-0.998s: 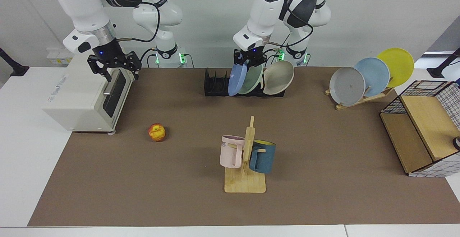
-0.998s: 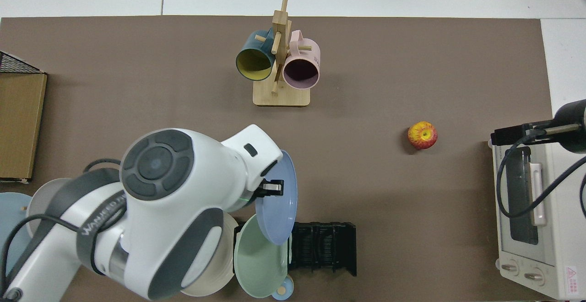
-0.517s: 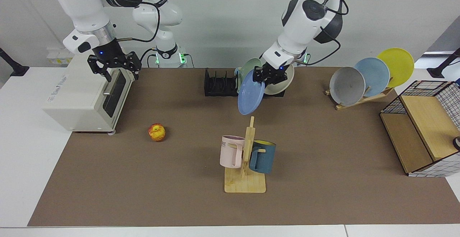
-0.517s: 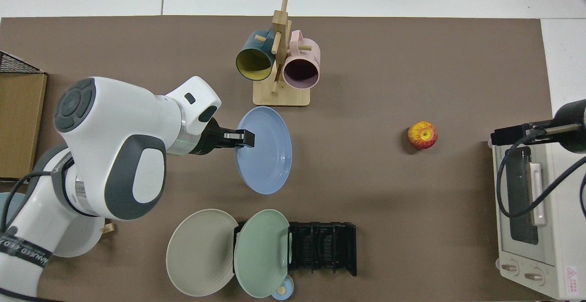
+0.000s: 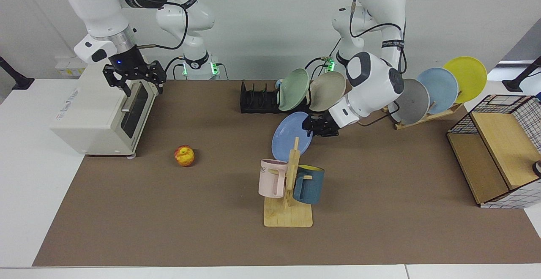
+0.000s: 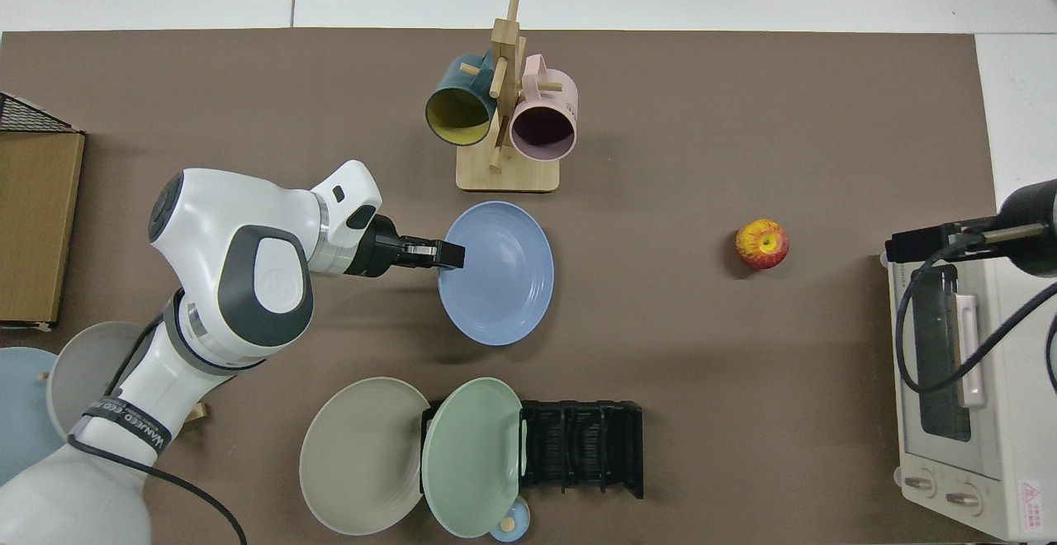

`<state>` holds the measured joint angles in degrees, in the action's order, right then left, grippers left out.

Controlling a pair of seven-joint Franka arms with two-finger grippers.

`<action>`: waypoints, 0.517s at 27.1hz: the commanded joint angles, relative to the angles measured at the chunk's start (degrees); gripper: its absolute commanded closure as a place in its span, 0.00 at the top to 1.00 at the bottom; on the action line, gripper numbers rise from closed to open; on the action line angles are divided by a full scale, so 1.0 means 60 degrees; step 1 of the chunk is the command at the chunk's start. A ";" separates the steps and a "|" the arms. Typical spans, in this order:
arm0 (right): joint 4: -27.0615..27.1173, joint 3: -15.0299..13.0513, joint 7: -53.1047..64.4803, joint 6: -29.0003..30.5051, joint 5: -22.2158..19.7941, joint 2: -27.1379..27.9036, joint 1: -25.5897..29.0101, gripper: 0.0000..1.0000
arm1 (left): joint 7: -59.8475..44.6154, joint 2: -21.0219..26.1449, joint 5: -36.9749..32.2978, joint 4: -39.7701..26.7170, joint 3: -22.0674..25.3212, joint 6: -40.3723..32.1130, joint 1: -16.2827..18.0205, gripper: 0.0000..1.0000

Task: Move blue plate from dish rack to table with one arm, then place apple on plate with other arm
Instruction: 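Lower the blue plate flat onto the table with the left gripper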

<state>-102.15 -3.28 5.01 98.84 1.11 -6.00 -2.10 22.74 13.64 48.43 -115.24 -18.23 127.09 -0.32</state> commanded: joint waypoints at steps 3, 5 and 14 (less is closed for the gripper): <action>-0.0084 0.0004 -0.0176 0.0049 0.0137 -0.0113 0.0013 1.00 | 0.1524 -0.0398 0.1622 -0.0818 0.0122 0.0279 0.0082 0.00; -0.0084 0.0004 -0.0176 0.0049 0.0137 -0.0113 0.0013 1.00 | 0.2431 -0.0151 0.2732 -0.1051 0.0152 0.0205 0.0097 0.00; -0.0099 0.0004 -0.0161 -0.0141 0.0137 -0.0156 -0.0002 1.00 | 0.2948 0.0524 0.3895 -0.1155 0.0138 0.0220 0.0082 0.00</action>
<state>-102.15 -3.28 5.01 98.78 1.11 -6.00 -2.10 38.89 15.59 68.59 -121.74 -17.03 127.84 -0.24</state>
